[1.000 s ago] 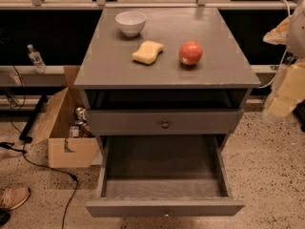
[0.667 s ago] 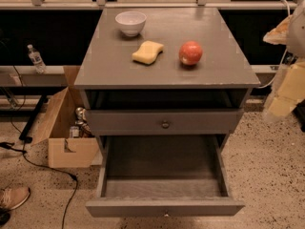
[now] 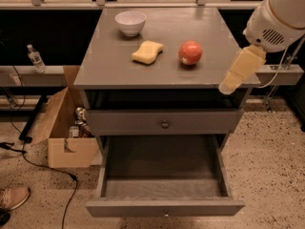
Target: Place apple into middle drawer
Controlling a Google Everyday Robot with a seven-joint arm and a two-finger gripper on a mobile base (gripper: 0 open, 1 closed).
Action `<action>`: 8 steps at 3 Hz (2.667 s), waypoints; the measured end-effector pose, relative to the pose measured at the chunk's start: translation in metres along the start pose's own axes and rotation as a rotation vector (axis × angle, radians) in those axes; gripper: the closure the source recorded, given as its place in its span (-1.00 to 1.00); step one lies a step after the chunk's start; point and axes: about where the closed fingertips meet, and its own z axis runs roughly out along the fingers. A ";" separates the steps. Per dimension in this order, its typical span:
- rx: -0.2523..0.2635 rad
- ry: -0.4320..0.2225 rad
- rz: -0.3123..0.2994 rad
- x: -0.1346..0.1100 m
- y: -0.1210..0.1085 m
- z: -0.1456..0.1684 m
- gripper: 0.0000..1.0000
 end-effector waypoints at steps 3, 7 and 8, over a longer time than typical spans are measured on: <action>-0.004 -0.068 0.163 -0.035 -0.028 0.028 -1.00; 0.062 -0.267 0.354 -0.067 -0.069 0.087 -1.00; 0.065 -0.266 0.326 -0.069 -0.073 0.104 -1.00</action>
Offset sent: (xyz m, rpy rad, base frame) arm 0.0344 0.0114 -0.0002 0.0899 -0.0013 -0.1272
